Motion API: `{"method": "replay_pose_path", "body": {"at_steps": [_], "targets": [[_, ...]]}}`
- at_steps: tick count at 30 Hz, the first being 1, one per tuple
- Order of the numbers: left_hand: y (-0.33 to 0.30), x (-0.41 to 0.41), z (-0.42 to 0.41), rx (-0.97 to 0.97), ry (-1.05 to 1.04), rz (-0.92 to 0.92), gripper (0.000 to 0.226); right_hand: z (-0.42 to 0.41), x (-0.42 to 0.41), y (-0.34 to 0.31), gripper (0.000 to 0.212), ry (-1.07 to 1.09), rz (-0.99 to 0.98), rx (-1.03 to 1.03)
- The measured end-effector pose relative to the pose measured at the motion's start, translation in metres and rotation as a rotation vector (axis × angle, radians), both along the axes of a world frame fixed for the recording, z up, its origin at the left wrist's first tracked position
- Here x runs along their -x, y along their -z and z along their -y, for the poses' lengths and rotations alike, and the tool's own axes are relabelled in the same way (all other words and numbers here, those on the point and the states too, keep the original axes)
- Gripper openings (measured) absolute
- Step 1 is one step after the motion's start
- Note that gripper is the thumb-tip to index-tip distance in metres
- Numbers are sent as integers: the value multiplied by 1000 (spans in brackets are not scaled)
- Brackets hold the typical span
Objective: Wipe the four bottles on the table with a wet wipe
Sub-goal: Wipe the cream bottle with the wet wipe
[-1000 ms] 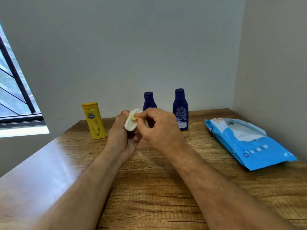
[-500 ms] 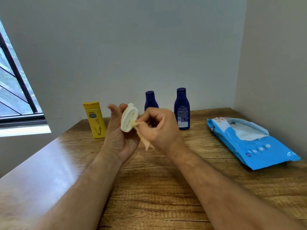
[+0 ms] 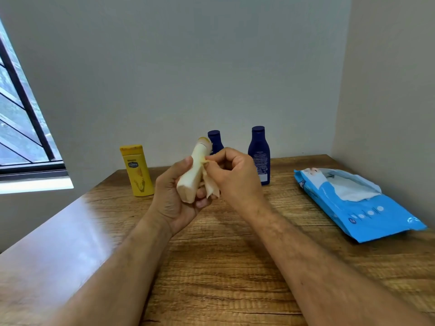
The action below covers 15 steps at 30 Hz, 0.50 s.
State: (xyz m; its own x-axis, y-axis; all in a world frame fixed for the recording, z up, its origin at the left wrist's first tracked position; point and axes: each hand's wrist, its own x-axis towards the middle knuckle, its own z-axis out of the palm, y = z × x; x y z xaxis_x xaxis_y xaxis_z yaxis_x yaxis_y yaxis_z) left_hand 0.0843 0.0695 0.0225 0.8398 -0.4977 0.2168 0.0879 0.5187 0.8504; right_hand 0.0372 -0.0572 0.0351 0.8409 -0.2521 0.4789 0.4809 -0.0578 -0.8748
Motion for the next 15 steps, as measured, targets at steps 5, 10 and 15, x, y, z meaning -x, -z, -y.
{"method": "replay_pose_path", "body": {"at_steps": [5,10,15], "targets": [[1,5,4,-103,75,3,42,4,-8,3,9,231,19,42],[5,3,6,-63,-6,-60,44,9,-6,4,5,136,-35,172],[3,-3,8,-191,-342,81,30,3,-6,8,4,95,-73,397]]}}
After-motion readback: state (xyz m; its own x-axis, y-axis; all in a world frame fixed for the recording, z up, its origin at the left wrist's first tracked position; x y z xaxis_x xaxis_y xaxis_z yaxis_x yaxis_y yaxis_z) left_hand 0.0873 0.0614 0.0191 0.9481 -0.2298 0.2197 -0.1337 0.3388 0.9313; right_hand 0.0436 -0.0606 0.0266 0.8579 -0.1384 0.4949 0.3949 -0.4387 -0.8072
